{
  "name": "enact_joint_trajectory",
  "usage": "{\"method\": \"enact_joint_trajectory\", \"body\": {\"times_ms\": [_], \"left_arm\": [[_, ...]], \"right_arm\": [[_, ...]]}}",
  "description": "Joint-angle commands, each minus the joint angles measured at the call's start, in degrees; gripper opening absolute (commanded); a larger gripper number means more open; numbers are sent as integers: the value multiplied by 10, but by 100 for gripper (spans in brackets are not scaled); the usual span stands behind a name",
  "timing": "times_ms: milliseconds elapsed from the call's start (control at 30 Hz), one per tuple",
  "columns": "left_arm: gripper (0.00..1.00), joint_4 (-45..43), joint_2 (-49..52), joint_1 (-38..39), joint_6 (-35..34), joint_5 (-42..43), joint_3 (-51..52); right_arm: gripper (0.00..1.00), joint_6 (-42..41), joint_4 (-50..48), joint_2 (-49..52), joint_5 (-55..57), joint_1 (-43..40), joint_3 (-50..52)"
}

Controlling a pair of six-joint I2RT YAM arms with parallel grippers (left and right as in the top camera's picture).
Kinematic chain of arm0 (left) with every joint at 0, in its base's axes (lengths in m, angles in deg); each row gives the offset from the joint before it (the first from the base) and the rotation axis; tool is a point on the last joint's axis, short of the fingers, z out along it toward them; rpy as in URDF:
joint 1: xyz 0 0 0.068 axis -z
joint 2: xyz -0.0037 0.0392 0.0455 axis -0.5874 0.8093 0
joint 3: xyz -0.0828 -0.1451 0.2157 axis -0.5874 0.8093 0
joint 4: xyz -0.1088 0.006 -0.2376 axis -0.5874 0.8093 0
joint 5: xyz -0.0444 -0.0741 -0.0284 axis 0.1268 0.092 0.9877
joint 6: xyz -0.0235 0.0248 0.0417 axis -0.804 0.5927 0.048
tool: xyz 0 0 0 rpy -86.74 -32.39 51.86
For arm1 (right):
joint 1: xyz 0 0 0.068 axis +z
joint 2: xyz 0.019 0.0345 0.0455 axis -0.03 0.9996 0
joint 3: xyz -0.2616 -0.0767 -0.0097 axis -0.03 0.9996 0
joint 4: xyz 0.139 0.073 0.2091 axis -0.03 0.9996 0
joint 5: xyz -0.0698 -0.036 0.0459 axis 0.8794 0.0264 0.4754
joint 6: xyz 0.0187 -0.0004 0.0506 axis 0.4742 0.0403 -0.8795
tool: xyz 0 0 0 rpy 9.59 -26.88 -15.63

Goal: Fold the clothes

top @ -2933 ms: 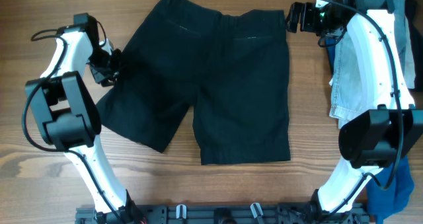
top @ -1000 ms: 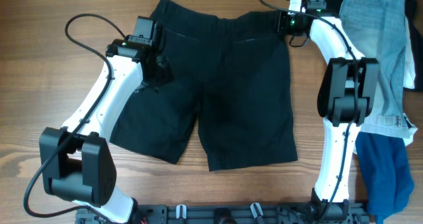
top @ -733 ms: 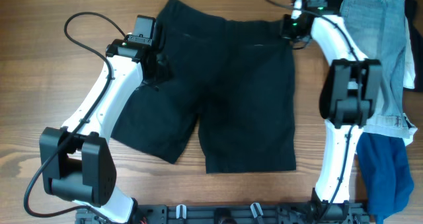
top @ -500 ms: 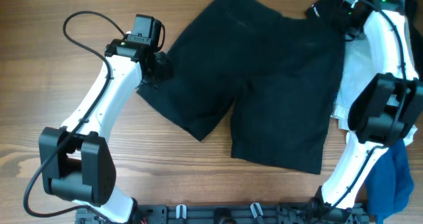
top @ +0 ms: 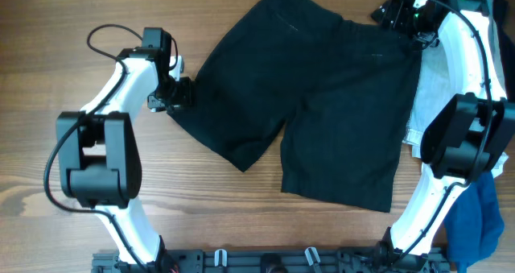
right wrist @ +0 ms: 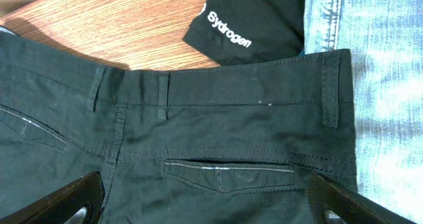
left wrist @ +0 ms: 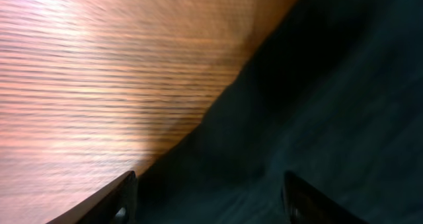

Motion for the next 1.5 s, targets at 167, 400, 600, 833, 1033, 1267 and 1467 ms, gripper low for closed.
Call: {"method": "enact_joint_trajectory", "body": {"times_ms": [167,400,600,833,1033,1267,1467], "left_arm": [[4,-38,64,-2,-2,-33,2],[4,-254,64,-90,-16,-99,2],[100,-461,65,-165,-3,-116,2],[100,-281,-59,-107,-58,-113,-87],[100,28,-212,23,-100,26,-104],[90,181,-187,234,-96,24,-83],[92,125,-185,407,-96,27,40]], "right_arm": [[98,12,8,-18,-12,3,-2],[96,11,14,-18,-11,27,-2],[96,0,33,-18,-12,28,-2],[100,-5,46,-72,-12,28,-2],[100,-59,204,-211,-12,28,-2],[100,-82,253,-224,-9,16,-2],[100,-78,206,-224,-9,-24,-2]]}}
